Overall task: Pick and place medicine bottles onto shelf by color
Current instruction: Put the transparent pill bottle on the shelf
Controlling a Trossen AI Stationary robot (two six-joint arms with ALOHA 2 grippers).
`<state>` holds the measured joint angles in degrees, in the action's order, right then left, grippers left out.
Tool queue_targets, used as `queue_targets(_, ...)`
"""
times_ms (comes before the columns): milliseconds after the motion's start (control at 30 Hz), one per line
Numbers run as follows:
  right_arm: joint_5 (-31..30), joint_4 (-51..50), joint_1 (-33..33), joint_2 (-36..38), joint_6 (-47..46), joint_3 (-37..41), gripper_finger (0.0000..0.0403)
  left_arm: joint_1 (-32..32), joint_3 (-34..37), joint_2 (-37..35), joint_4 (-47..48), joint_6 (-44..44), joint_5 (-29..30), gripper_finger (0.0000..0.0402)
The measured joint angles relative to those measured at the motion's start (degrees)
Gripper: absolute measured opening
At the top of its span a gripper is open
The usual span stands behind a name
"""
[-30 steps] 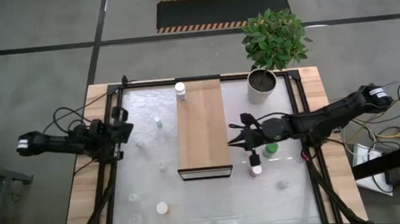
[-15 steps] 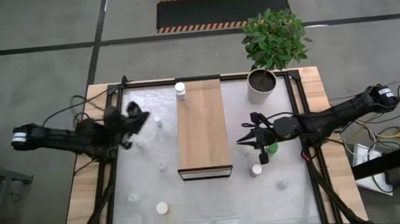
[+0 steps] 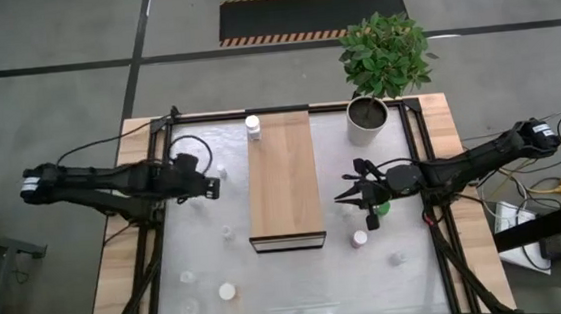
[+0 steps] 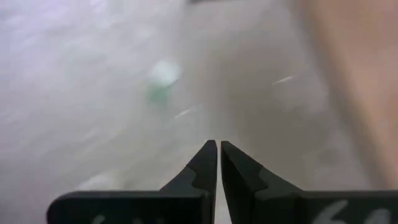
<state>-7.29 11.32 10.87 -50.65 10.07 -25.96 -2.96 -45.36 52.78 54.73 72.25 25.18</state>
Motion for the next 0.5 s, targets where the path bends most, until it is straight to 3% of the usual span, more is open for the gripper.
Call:
queue_targets(100, 0.0, 0.2, 0.0, -0.2, 0.1, 0.0, 0.0018, 0.3, -0.3, 3.7, 5.4, 1.0, -2.3, 0.0004)
queue_targets(333, 0.0, 0.1, 0.0, -0.2, 0.0, 0.0, 0.0018, 3.1, -0.3, 7.6, 7.1, 0.8, -5.3, 0.0007)
queue_targets(500, 0.0, 0.1, 0.0, -0.2, -0.2, 0.0, 0.0018, 3.5, -0.3, 9.8, 10.4, 0.5, -6.6, 0.0045)
